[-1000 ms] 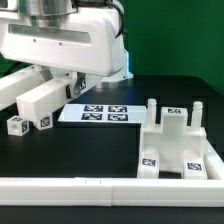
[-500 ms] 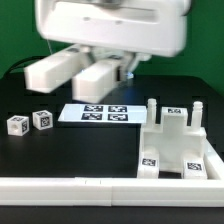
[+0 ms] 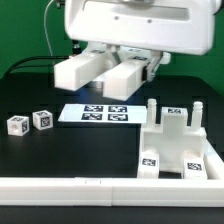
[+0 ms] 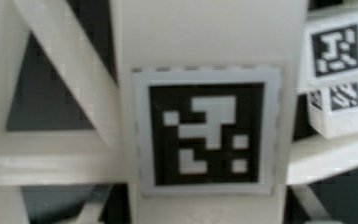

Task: Assemble chair

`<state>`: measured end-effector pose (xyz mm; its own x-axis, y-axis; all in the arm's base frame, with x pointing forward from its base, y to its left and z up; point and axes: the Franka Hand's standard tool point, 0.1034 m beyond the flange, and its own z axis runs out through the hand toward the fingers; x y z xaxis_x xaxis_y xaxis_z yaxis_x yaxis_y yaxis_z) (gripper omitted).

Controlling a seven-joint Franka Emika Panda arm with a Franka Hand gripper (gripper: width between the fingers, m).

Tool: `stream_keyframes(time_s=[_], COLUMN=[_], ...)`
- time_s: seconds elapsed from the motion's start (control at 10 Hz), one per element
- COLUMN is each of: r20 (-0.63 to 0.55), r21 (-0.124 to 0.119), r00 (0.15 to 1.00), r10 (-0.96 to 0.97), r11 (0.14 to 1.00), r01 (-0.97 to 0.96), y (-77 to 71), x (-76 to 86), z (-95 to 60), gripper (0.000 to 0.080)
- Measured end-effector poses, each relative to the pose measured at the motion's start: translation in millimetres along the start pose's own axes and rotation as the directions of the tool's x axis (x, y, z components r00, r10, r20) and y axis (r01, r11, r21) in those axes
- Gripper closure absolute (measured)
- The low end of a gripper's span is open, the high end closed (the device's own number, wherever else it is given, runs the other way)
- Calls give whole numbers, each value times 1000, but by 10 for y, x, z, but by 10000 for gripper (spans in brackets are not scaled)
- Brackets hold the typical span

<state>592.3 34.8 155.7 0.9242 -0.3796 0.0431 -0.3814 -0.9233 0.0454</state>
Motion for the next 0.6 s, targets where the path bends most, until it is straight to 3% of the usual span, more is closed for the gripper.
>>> stream_keyframes(time_s=[0.1, 0.3, 0.4, 0.6], r20=[-29, -68, -62, -60], r21=[12, 0, -9, -5], r00=[998, 988, 984, 986], r10=[-47, -141, -165, -159], r11=[999, 990, 986, 987], r01=[47, 141, 165, 159], y=[-184, -386, -448, -433], x=[-150, -262, -341, -333], z=[-11, 21, 50, 57], gripper=[515, 515, 515, 515])
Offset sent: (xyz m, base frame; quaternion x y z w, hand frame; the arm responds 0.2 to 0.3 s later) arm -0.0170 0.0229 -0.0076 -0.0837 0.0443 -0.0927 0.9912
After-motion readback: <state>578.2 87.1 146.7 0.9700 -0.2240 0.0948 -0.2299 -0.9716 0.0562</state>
